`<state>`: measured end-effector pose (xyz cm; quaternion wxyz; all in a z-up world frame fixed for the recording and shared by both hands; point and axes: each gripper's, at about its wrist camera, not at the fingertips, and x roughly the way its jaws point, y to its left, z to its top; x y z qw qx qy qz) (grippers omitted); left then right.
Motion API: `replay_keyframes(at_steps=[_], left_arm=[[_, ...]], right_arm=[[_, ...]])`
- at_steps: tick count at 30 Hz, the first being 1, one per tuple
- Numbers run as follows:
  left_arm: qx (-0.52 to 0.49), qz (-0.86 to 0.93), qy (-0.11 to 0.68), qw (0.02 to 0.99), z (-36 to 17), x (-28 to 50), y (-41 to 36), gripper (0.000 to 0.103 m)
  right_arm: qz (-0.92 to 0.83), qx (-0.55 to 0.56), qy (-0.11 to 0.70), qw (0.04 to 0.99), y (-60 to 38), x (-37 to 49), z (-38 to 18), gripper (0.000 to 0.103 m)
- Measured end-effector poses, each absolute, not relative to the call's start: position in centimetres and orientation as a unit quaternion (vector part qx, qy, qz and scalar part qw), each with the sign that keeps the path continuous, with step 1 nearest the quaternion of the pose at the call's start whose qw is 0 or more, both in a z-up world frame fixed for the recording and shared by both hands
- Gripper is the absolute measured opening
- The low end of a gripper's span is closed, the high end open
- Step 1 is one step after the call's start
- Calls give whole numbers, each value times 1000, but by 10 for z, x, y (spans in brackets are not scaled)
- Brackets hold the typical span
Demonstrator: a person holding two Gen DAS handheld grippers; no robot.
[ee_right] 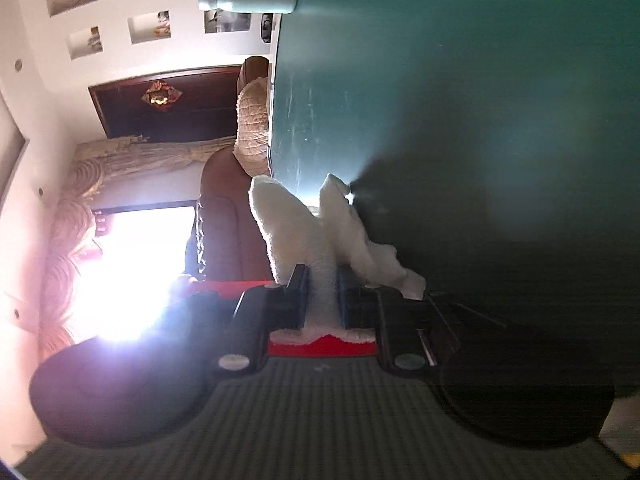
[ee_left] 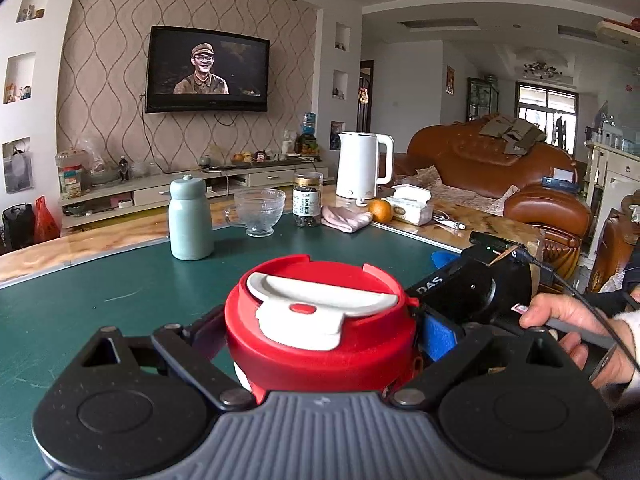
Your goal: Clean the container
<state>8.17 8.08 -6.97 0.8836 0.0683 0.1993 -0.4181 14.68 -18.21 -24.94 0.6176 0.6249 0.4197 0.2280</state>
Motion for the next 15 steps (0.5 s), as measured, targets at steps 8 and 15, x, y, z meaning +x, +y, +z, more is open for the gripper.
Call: replay_keyframes(at_steps=[8,15], left_arm=[[74,-427,203,878,-71,87,81,98],[76,-433,204,875,-73,93,84,98]], right_arm=[[254,609,394,640,-176,155,-225,19],[231,624,415,621,-181,140,-247,19]])
